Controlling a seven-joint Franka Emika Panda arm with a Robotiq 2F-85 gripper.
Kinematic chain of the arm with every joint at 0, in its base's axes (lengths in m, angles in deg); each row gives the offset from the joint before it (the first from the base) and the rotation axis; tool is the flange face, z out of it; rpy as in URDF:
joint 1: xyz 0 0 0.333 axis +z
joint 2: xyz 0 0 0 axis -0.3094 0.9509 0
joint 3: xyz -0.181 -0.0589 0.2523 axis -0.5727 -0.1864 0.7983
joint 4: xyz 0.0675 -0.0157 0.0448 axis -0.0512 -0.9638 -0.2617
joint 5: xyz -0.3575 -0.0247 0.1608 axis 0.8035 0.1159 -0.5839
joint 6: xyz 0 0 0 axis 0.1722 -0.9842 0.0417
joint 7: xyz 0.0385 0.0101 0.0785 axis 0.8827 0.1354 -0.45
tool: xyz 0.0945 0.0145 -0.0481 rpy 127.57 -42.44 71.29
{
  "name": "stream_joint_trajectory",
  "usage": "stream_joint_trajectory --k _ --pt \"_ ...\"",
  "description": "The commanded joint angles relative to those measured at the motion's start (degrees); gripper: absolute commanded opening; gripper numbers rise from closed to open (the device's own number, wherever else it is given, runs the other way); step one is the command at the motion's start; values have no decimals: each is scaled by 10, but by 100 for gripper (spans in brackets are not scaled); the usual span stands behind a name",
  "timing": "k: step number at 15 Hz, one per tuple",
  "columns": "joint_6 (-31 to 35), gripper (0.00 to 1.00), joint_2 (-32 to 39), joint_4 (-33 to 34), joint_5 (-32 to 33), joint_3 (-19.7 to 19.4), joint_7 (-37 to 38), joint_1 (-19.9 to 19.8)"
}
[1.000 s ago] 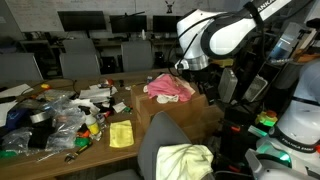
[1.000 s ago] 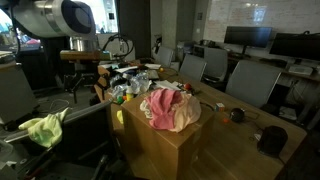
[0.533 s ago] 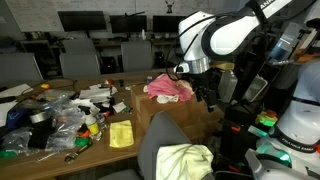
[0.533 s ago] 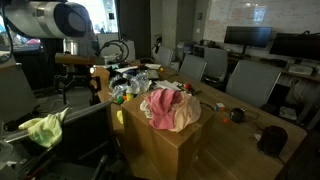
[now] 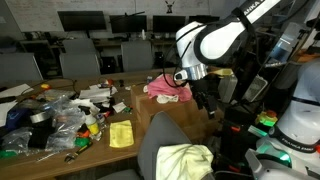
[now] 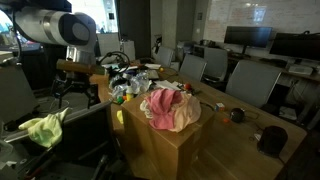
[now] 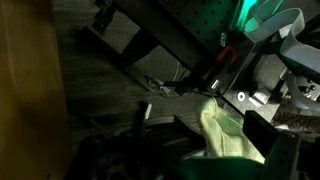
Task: Put the peach shirt, the white towel, the pink shirt and the green towel on the top of the box respectively
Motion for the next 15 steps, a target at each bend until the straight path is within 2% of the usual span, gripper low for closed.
stream_joint_trajectory --k 1,11,15 --pt "-13 100 41 25 -19 2 -20 -2" --pt "-5 100 117 59 -59 14 -38 -14" --pt "18 100 134 52 -64 20 -32 -18"
